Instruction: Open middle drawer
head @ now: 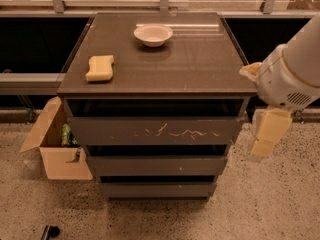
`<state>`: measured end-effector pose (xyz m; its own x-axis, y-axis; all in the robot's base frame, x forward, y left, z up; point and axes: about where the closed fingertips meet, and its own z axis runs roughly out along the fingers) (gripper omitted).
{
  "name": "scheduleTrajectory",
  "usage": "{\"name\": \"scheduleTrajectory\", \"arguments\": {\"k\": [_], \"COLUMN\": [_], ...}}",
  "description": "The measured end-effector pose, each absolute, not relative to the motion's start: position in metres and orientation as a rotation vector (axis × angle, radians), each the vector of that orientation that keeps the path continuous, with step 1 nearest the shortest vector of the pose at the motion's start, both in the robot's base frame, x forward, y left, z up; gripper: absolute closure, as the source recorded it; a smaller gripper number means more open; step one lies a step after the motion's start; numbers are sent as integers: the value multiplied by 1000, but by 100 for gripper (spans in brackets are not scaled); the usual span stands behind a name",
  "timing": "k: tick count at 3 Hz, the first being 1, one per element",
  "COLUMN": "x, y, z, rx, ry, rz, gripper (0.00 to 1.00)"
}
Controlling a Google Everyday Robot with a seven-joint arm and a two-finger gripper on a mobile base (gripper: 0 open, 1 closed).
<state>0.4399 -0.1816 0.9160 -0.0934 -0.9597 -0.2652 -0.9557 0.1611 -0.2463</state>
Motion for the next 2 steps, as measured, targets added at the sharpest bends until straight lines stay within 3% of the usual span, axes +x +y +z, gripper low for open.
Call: {"name": "scheduleTrajectory", "arguments": {"k": [2], "x": [435], "y": [-126], "z": [791], "rx": [-1872], "ry": [1953], "rz": [275], "gripper": [0]}}
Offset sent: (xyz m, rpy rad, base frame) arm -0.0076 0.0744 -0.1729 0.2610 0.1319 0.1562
